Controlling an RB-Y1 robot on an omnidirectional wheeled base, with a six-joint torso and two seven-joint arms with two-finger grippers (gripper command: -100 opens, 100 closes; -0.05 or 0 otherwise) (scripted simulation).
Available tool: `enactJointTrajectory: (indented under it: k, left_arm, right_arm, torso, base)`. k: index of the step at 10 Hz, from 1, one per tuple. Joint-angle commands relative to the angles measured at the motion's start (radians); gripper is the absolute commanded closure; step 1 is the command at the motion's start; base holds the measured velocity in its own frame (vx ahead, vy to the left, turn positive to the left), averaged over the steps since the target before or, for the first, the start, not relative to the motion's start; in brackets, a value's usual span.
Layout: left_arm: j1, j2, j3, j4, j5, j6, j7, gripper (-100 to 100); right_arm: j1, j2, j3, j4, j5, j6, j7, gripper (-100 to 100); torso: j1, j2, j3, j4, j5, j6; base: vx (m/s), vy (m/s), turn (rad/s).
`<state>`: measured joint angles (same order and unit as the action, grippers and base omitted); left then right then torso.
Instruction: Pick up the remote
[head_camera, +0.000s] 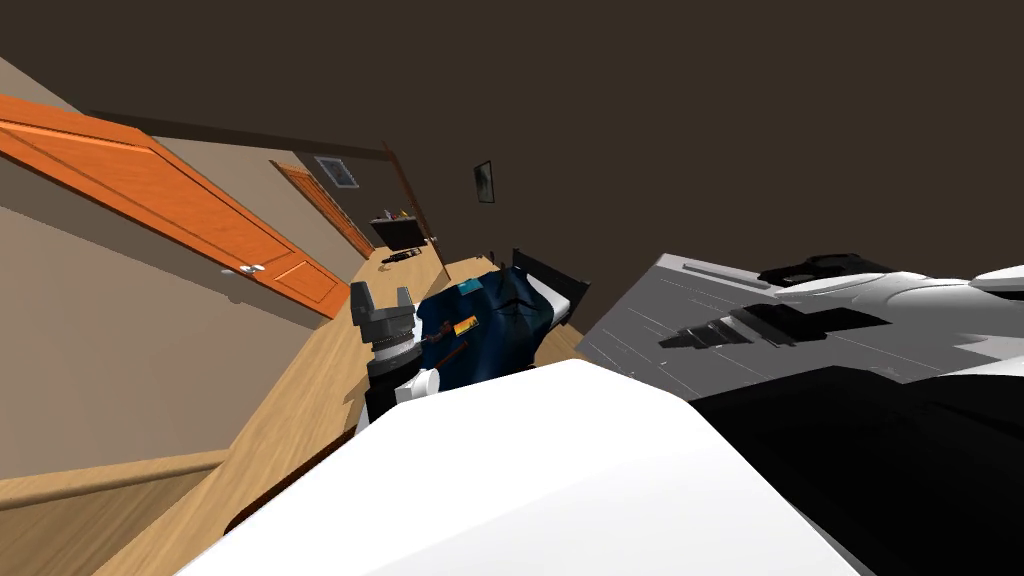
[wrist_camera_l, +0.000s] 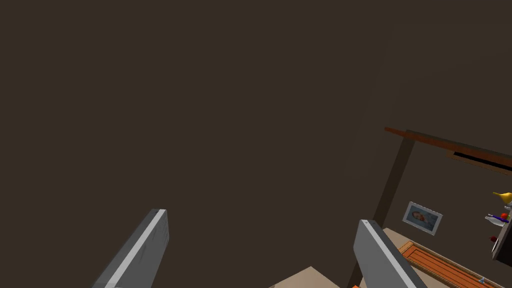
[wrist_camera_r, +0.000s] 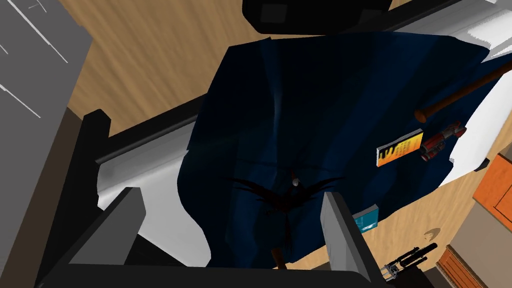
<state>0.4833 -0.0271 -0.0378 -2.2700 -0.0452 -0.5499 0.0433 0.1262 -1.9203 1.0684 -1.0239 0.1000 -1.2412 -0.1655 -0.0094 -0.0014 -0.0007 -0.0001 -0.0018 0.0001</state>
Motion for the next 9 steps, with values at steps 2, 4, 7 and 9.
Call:
enactJointTrajectory:
  k: [2,4,7,9]
  left_arm:
    - [0.0,0.0,0.0,0.0,0.0,0.0,0.0,0]
    - [0.0,0.0,0.0,0.0,0.0,0.0,0.0,0]
    - [0.0,0.0,0.0,0.0,0.0,0.0,0.0,0]
    - [0.0,0.0,0.0,0.0,0.0,0.0,0.0,0]
  right_arm:
    - [-0.006,-0.058,0.004,0.033,0.009,-0.016,-0.006,-100]
    - [-0.011,-0.094,0.015,0.078,0.019,-0.043,-0.009,-100]
    - [-0.014,-0.169,0.025,0.119,0.03,-0.069,-0.011,-100]
    - [-0.016,-0.213,0.033,0.155,0.04,-0.093,-0.013,-100]
  torso:
    - [-0.001,0.0,0.0,0.0,-0.001,0.001]
    - [0.007,0.001,0.001,0.0,0.001,0.001]
    - [-0.003,0.001,0.0,0.0,-0.001,0.0]
    - [-0.003,0.0,0.0,0.0,-0.001,0.0]
  base:
    - [0.01,-0.102,0.041]
    - [0.022,-0.042,0.073]
    - [0.01,-0.169,0.138]
    - [0.028,-0.173,0.146]
